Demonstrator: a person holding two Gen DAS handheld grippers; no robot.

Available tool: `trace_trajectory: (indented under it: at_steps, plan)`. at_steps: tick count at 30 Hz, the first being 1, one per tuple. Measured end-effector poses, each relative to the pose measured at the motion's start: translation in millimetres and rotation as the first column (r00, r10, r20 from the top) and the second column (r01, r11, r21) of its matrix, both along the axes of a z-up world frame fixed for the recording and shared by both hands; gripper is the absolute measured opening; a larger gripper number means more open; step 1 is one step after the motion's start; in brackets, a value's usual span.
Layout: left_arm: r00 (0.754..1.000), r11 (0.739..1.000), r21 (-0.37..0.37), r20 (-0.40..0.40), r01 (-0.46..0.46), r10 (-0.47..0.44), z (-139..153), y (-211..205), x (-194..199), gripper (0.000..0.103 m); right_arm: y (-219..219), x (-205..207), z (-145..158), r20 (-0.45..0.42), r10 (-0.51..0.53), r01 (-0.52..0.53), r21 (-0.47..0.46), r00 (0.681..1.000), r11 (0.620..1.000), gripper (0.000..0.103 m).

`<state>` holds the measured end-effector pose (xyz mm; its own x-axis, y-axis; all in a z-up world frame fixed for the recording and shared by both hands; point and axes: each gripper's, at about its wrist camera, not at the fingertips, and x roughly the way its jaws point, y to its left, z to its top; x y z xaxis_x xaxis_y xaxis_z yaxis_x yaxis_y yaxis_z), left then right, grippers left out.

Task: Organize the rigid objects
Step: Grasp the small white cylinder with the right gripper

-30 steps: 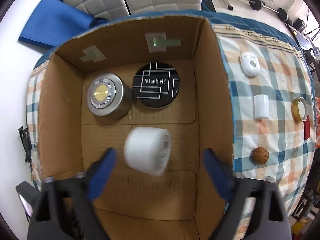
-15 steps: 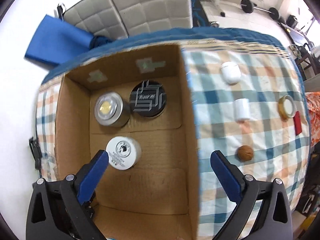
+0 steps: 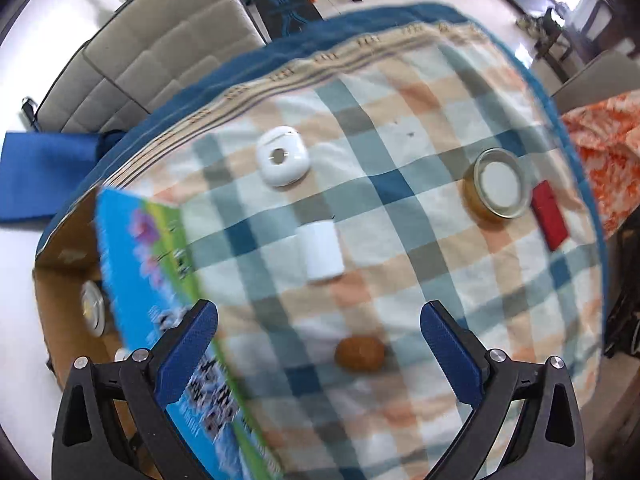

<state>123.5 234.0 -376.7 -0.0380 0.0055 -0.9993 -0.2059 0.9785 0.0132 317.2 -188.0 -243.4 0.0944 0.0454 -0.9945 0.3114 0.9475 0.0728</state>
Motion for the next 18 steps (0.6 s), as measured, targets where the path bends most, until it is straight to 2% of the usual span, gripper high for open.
trace_trajectory:
  at_steps: [3, 4, 5, 10, 12, 14, 18]
  plan:
    - [1.0, 1.0, 0.009, 0.001, -0.015, 0.014, -1, -1, -1, 0.006, -10, 12, -22, -0.015, -0.012, 0.013, 0.018, 1.0, 1.0, 0.098]
    - [1.0, 1.0, 0.011, 0.003, -0.019, 0.019, -1, -1, -1, 0.007, -11, 16, -29, -0.018, -0.011, 0.011, 0.024, 1.0, 1.0, 0.09]
    - [1.0, 1.0, 0.013, 0.005, -0.022, 0.022, -1, -2, -2, 0.007, -12, 19, -36, -0.023, -0.011, 0.012, 0.027, 1.0, 1.0, 0.079]
    - [0.999, 0.999, 0.014, 0.006, -0.033, 0.033, -2, -3, -6, 0.007, -9, 30, -62, -0.052, 0.003, -0.002, 0.031, 0.999, 1.0, 0.063]
    - [0.999, 0.999, 0.013, 0.005, -0.036, 0.036, -3, -2, -7, 0.007, -8, 32, -73, -0.079, 0.005, -0.002, 0.029, 0.997, 1.0, 0.04]
    - [0.999, 0.999, 0.013, 0.005, -0.038, 0.038, -2, -2, -7, 0.007, -6, 31, -79, -0.09, 0.005, -0.003, 0.02, 0.996, 1.0, 0.035]
    - [0.999, 0.999, 0.009, 0.001, -0.039, 0.039, -1, 0, -7, 0.007, -3, 25, -72, -0.074, 0.011, -0.013, -0.019, 0.997, 1.0, 0.034]
